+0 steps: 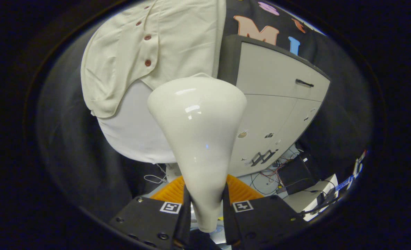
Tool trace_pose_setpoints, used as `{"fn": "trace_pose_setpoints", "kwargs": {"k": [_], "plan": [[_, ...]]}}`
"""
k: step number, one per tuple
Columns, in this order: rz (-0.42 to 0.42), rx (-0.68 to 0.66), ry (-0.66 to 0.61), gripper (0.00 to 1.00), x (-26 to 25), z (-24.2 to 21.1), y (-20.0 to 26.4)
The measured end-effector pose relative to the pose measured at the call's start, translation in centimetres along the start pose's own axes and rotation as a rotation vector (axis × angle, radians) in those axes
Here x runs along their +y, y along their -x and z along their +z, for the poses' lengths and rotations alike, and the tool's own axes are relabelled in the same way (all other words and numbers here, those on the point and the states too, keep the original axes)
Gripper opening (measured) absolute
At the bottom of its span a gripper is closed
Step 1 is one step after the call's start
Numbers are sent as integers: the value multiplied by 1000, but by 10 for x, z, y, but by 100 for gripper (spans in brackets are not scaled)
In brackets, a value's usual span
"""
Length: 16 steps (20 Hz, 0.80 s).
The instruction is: Iron the clothes twice with a garment steamer, once on the left side and once on the right side.
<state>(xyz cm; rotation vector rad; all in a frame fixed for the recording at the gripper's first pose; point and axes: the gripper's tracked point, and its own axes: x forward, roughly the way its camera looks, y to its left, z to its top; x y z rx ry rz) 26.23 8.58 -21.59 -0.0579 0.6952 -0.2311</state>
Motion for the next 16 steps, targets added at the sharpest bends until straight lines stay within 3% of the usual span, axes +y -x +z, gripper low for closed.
{"fn": "trace_pose_setpoints", "kwargs": {"k": [4, 8, 16], "plan": [[-5, -60, 51, 39, -1, 11, 54], [65, -165, 30, 39, 21, 40, 107], [117, -287, 45, 39, 52, 107, 186]]}}
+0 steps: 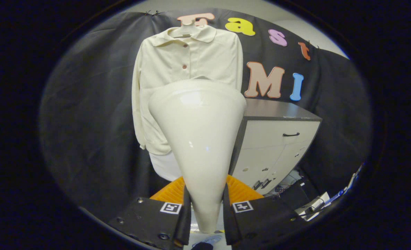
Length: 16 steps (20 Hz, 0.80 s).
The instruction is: Iron the clothes twice with a garment steamer, once on the left side and once on the right side.
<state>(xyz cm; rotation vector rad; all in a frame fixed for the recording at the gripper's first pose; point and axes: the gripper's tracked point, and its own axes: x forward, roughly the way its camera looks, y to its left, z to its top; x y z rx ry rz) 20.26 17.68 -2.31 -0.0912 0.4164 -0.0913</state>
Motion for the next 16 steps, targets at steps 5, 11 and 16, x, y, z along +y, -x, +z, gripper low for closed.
{"fn": "trace_pose_setpoints", "kwargs": {"k": [5, 11, 16], "plan": [[29, -130, -4, 39, 13, 49, 39], [67, -256, 6, 39, 4, 80, 82], [72, -339, -36, 38, -19, 80, 99]]}}
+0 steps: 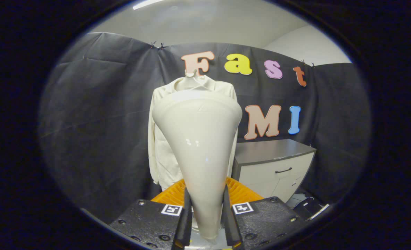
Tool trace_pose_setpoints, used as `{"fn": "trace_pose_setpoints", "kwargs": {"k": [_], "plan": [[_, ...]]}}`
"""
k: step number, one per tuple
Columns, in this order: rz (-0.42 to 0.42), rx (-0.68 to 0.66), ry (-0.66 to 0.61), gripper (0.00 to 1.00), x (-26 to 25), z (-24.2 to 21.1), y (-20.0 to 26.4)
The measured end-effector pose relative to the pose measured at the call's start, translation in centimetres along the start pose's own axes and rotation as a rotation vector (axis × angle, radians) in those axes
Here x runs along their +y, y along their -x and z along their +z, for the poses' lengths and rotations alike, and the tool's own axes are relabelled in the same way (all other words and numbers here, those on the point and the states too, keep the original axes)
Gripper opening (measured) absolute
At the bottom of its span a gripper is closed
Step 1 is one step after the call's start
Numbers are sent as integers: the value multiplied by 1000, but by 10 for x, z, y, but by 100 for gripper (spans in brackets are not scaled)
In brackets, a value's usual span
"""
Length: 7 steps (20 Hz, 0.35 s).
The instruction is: Iron the clothes twice with a garment steamer, once on the left side and once on the right side.
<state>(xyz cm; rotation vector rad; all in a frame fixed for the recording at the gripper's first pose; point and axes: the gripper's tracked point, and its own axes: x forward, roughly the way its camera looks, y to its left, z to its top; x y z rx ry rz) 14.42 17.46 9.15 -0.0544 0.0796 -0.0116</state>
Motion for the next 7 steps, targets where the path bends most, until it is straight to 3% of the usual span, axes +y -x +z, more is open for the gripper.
{"fn": "trace_pose_setpoints", "kwargs": {"k": [7], "plan": [[-18, -65, -48, 38, -30, -2, 9]]}}
